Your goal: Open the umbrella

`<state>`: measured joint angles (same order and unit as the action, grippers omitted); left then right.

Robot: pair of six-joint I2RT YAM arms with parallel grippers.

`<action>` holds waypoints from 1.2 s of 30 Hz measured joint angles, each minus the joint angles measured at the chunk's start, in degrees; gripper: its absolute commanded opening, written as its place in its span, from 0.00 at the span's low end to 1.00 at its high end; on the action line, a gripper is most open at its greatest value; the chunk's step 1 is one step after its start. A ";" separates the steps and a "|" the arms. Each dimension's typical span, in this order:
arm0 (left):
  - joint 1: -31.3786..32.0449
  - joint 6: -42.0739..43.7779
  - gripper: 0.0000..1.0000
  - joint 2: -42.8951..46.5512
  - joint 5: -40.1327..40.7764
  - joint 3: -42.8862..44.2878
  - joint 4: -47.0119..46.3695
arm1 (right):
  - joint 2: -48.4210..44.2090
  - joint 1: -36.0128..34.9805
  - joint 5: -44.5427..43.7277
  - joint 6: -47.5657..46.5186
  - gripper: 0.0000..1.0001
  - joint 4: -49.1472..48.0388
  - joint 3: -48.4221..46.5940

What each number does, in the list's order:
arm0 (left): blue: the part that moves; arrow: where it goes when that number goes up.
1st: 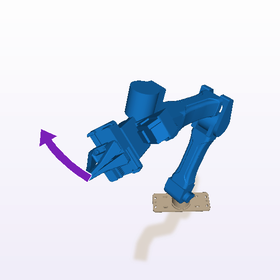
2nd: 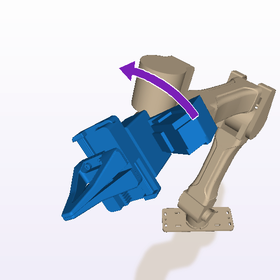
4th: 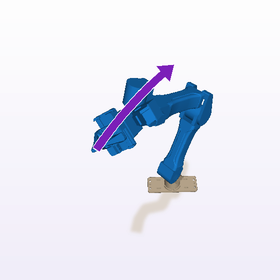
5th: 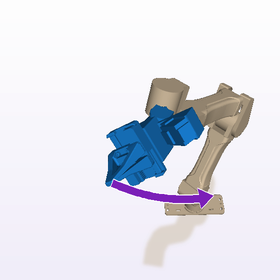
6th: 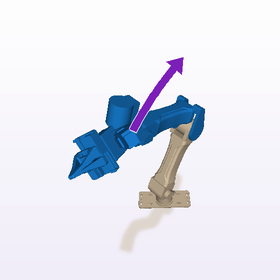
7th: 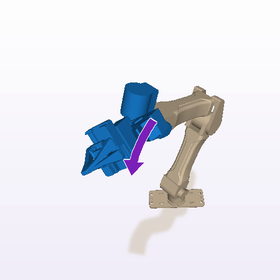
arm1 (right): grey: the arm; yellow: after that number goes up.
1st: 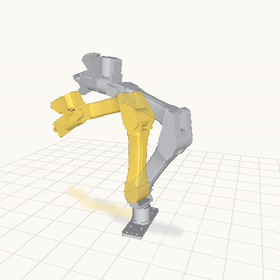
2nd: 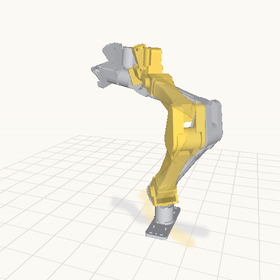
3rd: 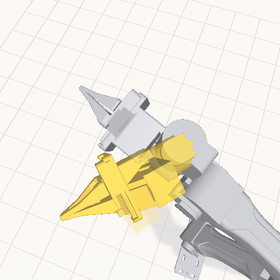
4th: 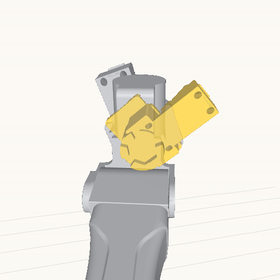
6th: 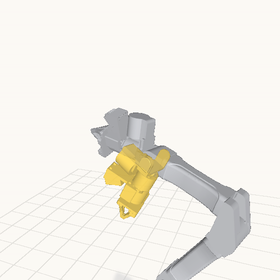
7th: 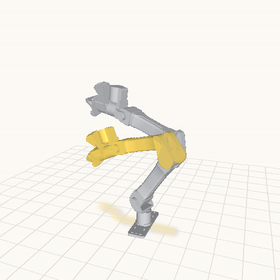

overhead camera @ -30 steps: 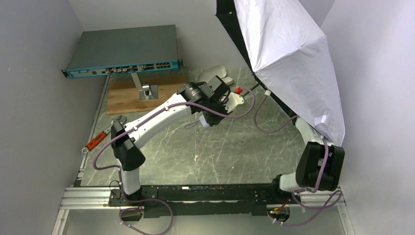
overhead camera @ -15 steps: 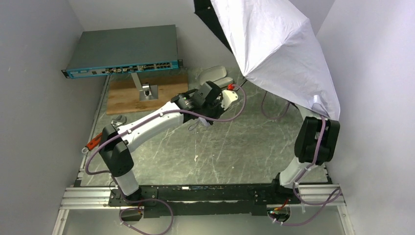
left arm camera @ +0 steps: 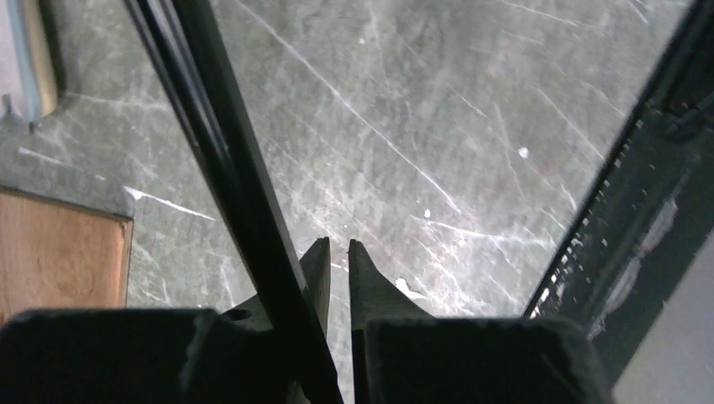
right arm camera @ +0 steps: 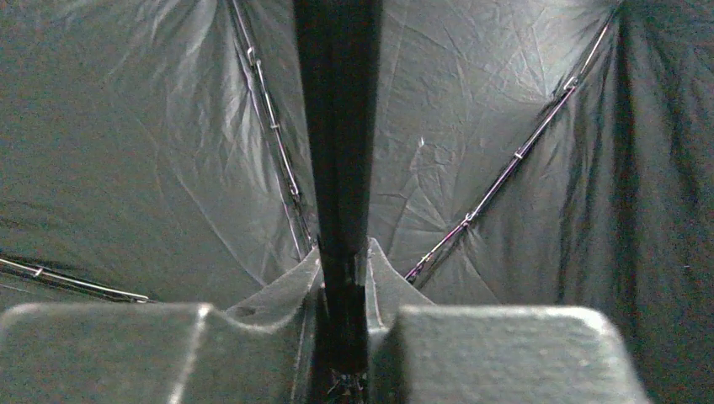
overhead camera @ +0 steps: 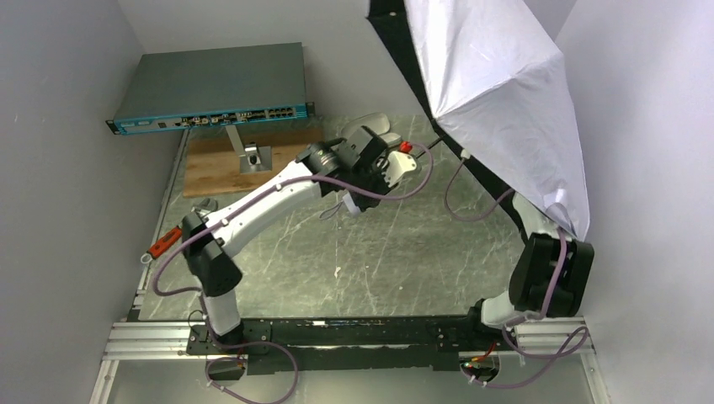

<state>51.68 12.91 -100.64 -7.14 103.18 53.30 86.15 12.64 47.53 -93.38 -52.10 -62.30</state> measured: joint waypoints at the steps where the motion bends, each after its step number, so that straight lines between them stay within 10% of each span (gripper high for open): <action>1: 0.00 0.46 0.00 -1.68 -1.07 3.39 2.78 | -1.95 0.94 -2.08 0.22 0.24 0.46 2.58; 6: 0.37 1.90 0.00 -7.48 -7.91 15.08 13.86 | -10.67 2.05 -11.08 -0.31 0.47 5.40 10.73; 19: -1.88 -2.56 0.00 -4.50 -17.62 10.43 11.52 | -27.87 -7.19 -14.95 -1.42 0.99 24.41 21.90; 36: -6.19 -8.52 0.00 -1.81 -29.77 0.04 -10.97 | -65.99 -8.35 0.24 6.91 0.99 83.73 22.60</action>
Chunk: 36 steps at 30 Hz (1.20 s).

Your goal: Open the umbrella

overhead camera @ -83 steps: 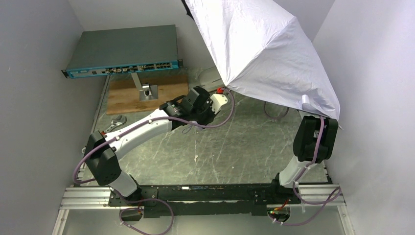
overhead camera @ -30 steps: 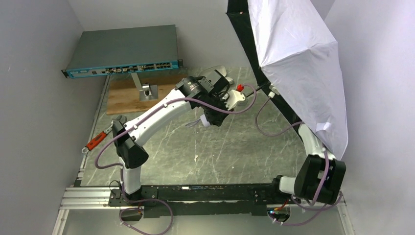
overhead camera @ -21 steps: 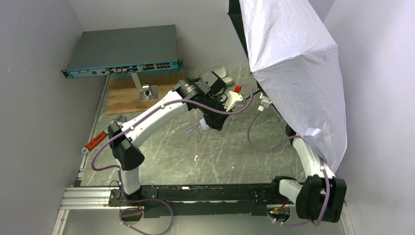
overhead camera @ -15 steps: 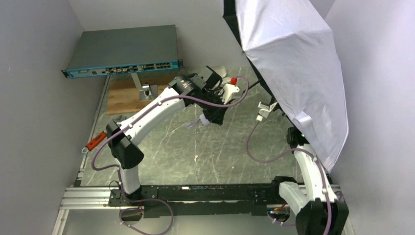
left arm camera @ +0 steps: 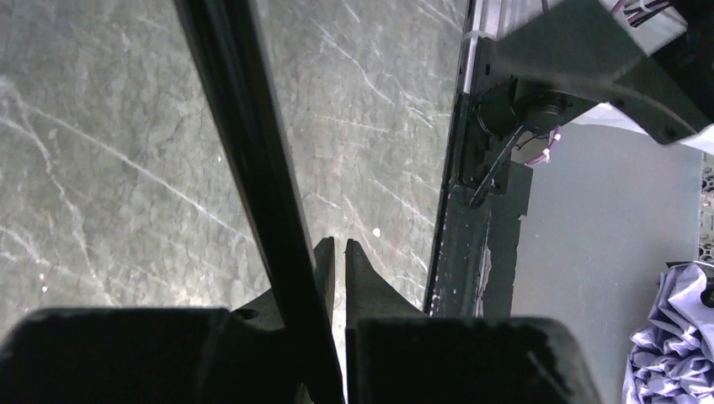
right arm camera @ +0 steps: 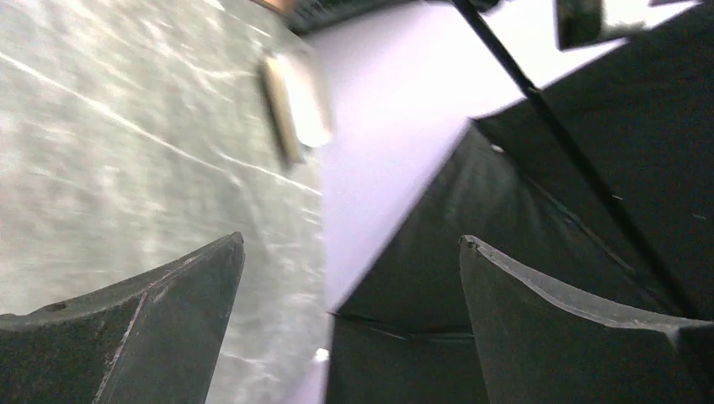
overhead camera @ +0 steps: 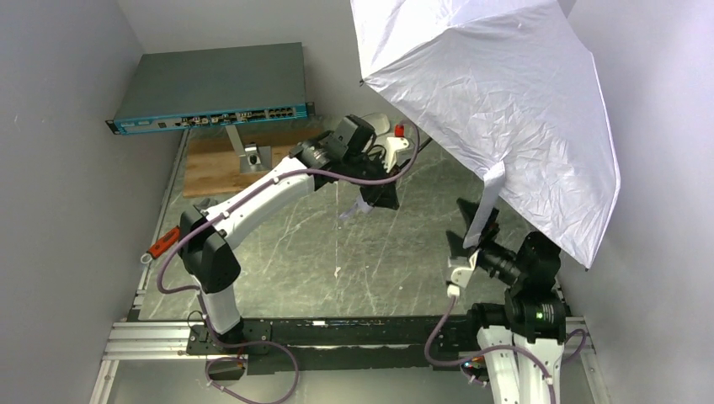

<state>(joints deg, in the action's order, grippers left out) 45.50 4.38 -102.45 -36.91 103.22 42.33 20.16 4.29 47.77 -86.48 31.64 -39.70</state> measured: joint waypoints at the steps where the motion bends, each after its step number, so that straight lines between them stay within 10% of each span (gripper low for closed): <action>1: -0.04 -0.46 0.00 0.00 -0.79 -1.03 -1.60 | -1.51 -0.07 1.14 -0.04 0.99 3.96 -0.09; 19: -0.76 0.55 0.03 -3.45 -6.86 -19.65 -27.19 | -0.37 -0.02 1.25 8.22 0.94 44.46 -7.45; 36: -2.36 0.35 0.01 -14.75 -4.33 -9.20 -28.87 | 17.81 1.81 2.95 8.48 0.91 53.20 -11.82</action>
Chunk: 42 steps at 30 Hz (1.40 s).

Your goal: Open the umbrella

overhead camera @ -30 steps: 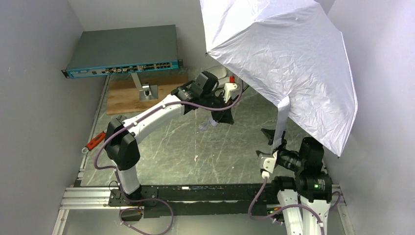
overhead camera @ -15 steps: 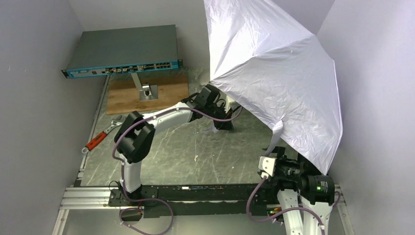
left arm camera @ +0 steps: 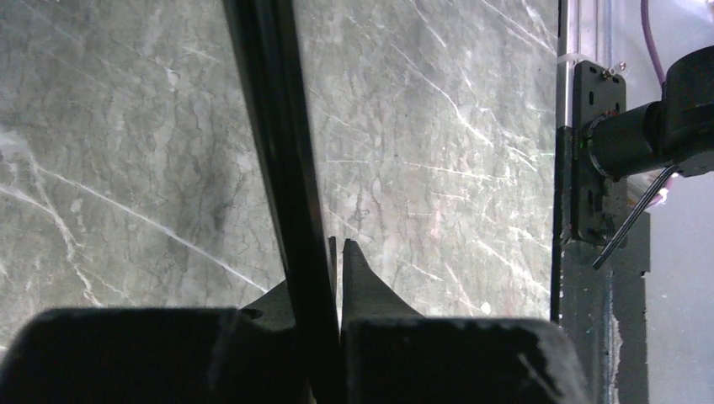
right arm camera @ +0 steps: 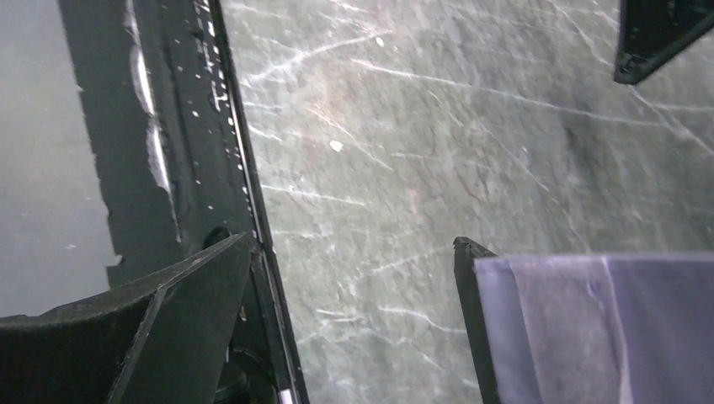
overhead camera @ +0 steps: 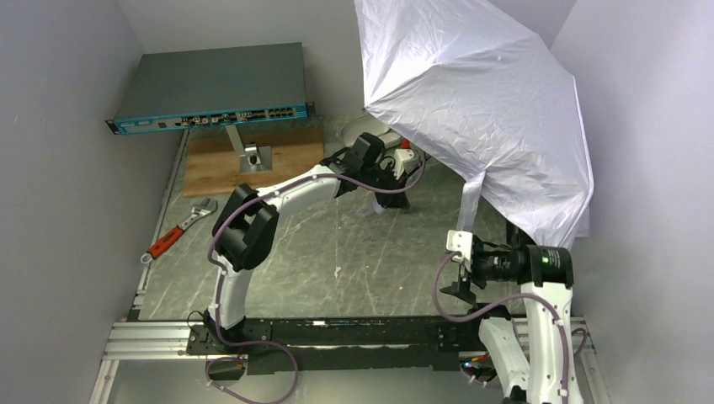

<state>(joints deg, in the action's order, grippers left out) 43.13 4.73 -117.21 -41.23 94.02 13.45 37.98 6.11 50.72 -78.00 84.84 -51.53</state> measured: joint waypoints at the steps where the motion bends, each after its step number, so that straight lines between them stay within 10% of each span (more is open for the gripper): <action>1: 0.00 -0.57 0.01 -0.02 0.02 0.37 0.33 | 1.27 -0.33 0.79 0.26 0.91 0.02 0.00; 10: -0.22 -3.85 0.00 -3.54 -1.03 6.64 1.81 | 9.49 -19.47 2.43 14.75 0.87 -9.14 0.02; 25: -2.89 -4.44 0.00 -5.20 -3.13 7.26 0.98 | 13.73 -55.91 -19.32 42.01 0.96 -37.77 -2.14; 35: -2.84 -3.28 0.00 -8.00 -4.11 9.16 1.46 | 18.69 -62.97 -23.65 35.06 0.99 -43.78 -8.87; 42: -2.89 -1.36 0.02 -7.87 -4.00 6.58 0.52 | 25.07 -62.27 -32.17 40.35 1.00 -55.84 -31.98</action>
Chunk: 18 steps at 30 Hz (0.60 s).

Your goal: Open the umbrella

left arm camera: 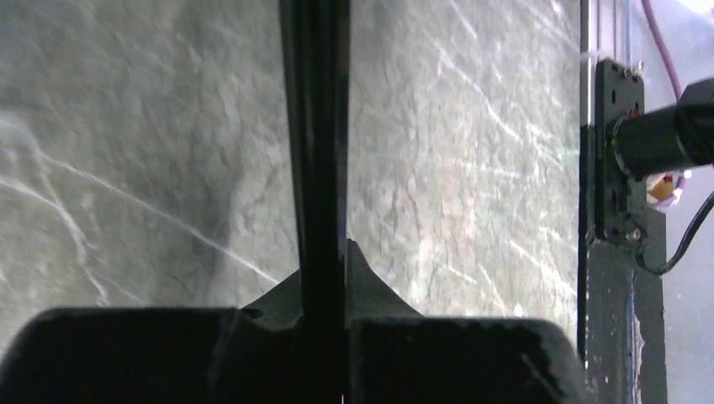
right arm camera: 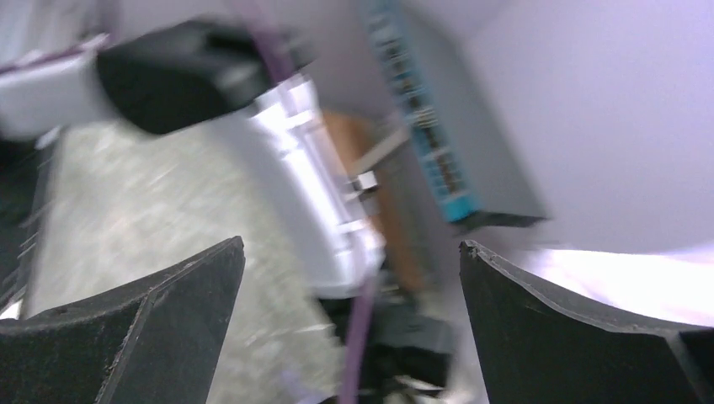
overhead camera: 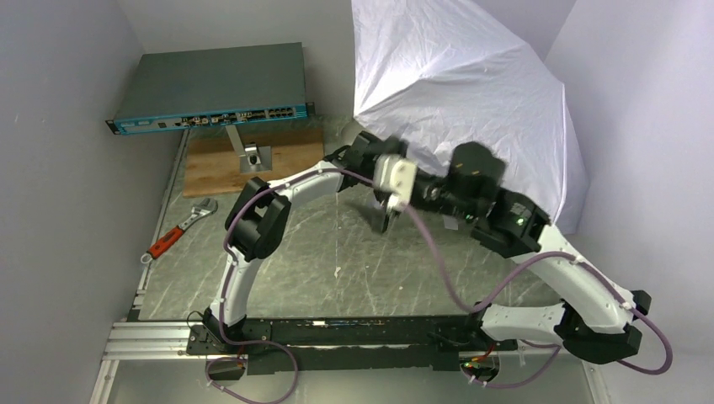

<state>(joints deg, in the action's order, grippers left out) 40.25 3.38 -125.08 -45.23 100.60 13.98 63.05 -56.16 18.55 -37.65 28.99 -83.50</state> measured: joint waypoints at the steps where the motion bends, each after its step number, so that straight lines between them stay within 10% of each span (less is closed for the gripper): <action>1: 0.00 0.52 0.03 0.20 0.07 -1.16 -0.09 | 0.46 1.01 -1.29 1.01 1.00 -1.99 -2.89; 6: 0.04 3.52 0.13 1.95 0.52 -8.81 -1.25 | 0.39 12.46 -6.36 7.06 1.00 -9.20 -9.40; 13: 0.55 3.19 0.81 3.13 3.89 -12.44 -1.18 | -1.53 26.01 -6.23 15.91 1.00 -10.10 -9.44; 18: 0.57 1.86 0.90 9.01 5.46 -21.79 -1.33 | -2.38 29.77 -5.44 19.41 1.00 -10.23 -10.38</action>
<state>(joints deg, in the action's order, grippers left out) 40.82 5.23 -116.07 -39.77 78.81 12.64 60.66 -26.39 13.10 -18.24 18.76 -93.89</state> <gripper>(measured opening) 0.848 0.994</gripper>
